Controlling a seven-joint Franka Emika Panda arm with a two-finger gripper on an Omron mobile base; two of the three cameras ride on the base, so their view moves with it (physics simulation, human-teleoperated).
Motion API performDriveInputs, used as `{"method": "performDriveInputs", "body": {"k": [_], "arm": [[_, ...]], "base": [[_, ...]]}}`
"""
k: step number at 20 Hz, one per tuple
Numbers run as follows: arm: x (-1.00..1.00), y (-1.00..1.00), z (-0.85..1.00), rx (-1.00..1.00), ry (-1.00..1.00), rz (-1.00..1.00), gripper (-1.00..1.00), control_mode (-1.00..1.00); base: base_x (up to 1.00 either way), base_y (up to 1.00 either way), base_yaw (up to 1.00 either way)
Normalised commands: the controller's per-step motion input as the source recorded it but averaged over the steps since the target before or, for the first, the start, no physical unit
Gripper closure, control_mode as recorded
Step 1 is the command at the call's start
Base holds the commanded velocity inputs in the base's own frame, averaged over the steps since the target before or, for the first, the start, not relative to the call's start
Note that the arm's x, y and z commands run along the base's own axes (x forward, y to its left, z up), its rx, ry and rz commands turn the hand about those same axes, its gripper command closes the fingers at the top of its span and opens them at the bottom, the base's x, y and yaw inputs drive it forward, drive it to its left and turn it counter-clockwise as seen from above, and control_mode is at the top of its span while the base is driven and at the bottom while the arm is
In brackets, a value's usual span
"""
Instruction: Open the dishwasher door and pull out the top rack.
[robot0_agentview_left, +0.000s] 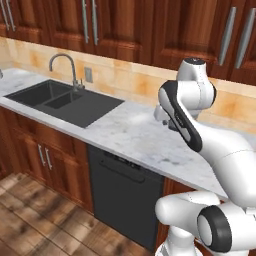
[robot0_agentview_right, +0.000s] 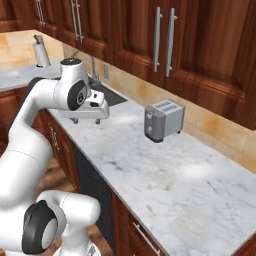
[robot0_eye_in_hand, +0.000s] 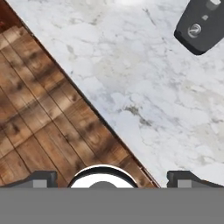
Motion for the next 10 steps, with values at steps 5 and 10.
{"method": "performDriveInputs", "body": {"k": [5,10], "arm": [[0.00,0.00,0.00,0.00,0.00,0.00,-1.00,1.00],[0.00,0.00,0.00,0.00,0.00,0.00,-1.00,1.00]], "base": [[0.28,-0.48,0.30],[0.22,-0.41,0.26]]}}
